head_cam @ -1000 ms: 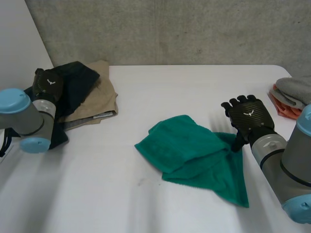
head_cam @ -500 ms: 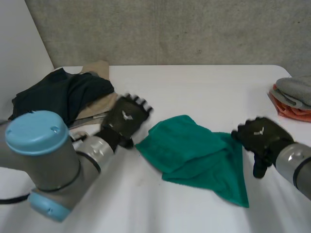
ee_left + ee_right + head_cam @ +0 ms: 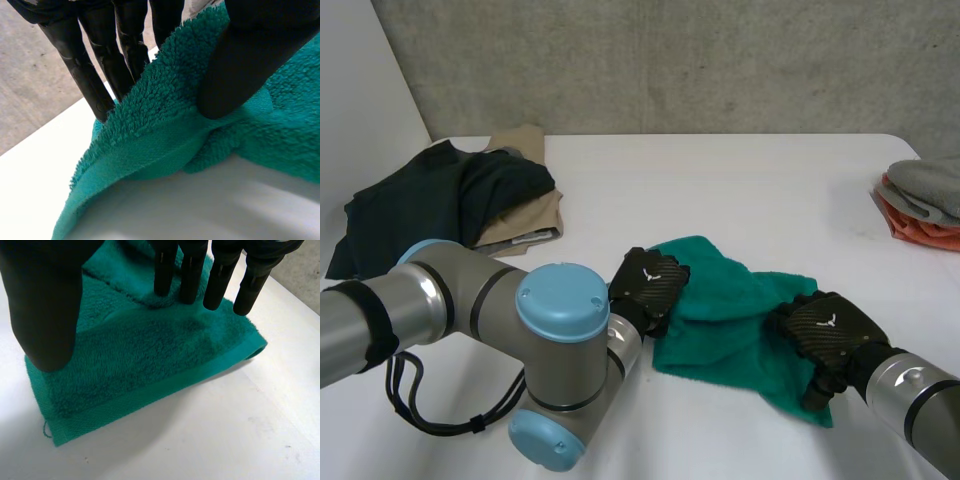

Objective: Fold the laundry.

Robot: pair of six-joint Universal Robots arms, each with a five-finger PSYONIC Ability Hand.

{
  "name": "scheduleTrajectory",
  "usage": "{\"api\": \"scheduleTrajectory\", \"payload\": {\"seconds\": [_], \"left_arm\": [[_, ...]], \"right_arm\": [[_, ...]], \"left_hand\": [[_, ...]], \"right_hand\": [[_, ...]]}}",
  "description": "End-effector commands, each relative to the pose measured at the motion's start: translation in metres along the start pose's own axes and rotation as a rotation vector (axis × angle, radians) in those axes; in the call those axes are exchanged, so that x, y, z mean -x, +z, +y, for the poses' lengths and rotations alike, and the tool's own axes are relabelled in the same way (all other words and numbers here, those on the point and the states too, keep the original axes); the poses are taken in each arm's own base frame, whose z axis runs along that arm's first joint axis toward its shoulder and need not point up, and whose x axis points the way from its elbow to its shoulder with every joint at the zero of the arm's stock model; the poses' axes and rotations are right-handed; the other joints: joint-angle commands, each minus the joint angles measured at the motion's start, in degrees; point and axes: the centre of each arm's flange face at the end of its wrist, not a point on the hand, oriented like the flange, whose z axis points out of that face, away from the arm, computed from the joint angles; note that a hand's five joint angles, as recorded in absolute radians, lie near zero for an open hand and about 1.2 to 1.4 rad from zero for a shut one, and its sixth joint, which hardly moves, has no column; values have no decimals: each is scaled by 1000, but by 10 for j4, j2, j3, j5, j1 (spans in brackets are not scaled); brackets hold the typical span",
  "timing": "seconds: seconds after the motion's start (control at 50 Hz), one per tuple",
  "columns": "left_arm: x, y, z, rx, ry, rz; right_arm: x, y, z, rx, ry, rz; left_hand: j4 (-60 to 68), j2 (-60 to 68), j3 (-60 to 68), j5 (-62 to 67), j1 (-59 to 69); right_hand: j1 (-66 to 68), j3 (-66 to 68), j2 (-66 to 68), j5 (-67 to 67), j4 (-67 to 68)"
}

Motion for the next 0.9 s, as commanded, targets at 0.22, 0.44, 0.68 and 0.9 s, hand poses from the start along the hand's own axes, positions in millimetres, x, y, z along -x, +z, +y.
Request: {"api": "scheduleTrajectory", "payload": {"seconds": [0.22, 0.44, 0.68, 0.9], "left_arm": [[50, -18, -52, -111, -18, -123], [111, -83, -114, -133, -40, -239], [140, -82, -69, 59, -82, -274], [145, -51, -53, 27, -76, -287]], "right_arm": [[-21, 17, -3, -16, -28, 135], [-93, -46, -90, -213, -113, 416], [-94, -21, -85, -159, -95, 213], [-43, -10, -42, -10, 60, 51]], "left_hand": [[167, 167, 170, 177, 181], [167, 167, 170, 177, 181], [167, 167, 170, 177, 181], [167, 167, 170, 177, 181]], "right_hand": [[574, 582, 587, 599, 585], [574, 582, 587, 599, 585], [574, 582, 587, 599, 585], [92, 100, 104, 117, 103]]}}
